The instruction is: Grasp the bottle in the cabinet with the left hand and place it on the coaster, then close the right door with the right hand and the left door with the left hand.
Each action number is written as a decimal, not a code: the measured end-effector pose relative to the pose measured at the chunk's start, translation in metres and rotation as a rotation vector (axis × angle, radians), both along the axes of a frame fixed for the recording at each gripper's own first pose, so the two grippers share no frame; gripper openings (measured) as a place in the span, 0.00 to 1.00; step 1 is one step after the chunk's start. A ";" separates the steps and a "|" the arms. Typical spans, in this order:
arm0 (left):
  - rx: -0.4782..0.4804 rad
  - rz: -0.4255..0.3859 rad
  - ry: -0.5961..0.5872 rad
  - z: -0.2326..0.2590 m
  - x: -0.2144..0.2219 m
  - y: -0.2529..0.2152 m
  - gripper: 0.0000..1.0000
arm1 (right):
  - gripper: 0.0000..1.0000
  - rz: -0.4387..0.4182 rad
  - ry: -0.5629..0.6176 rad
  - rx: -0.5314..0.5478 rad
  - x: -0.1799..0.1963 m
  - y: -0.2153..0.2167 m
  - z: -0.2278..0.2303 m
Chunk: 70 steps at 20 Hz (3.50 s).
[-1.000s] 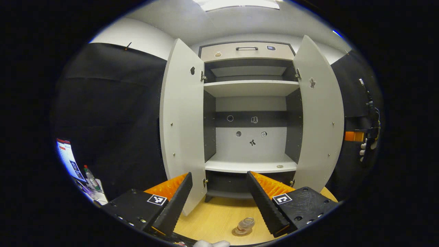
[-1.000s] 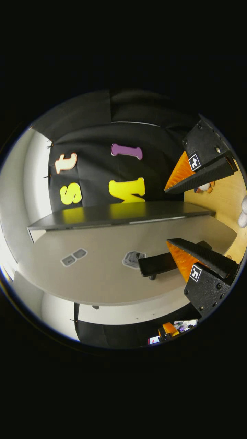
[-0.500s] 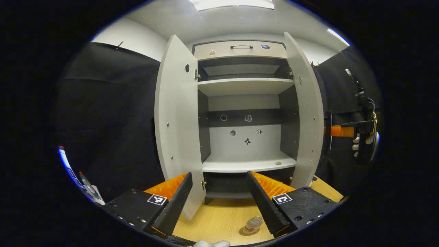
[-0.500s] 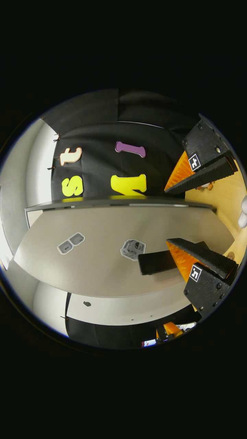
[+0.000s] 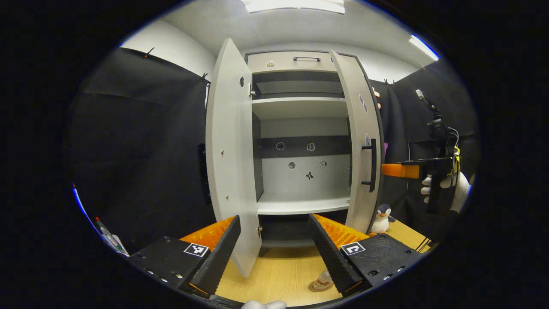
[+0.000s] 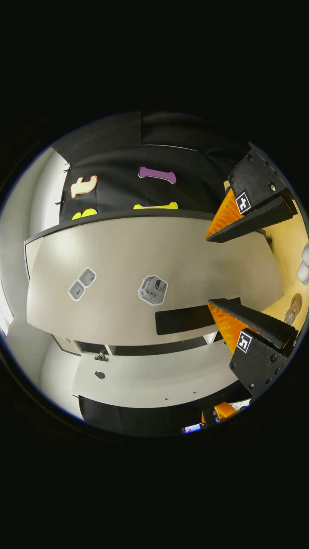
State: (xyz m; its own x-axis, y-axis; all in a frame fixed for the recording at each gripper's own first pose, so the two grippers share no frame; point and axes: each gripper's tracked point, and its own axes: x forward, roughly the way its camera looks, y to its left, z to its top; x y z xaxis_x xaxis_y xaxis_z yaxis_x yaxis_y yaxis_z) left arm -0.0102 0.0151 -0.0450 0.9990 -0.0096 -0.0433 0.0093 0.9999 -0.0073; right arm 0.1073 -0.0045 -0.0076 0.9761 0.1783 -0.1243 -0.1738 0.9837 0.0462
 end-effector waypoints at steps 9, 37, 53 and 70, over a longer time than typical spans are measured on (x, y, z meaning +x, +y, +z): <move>-0.023 0.071 -0.047 0.014 0.009 0.082 0.95 | 0.81 -0.068 0.052 -0.006 -0.072 -0.020 -0.023; 0.146 0.203 -0.030 0.030 0.123 0.213 0.89 | 0.81 -0.247 0.165 0.028 -0.183 -0.073 -0.069; 0.058 0.146 -0.047 0.028 0.120 0.146 0.88 | 0.81 -0.193 0.179 0.014 -0.164 -0.102 -0.072; 0.025 -0.006 -0.048 0.043 0.102 0.036 0.96 | 0.81 -0.217 0.054 -0.024 -0.167 -0.086 -0.028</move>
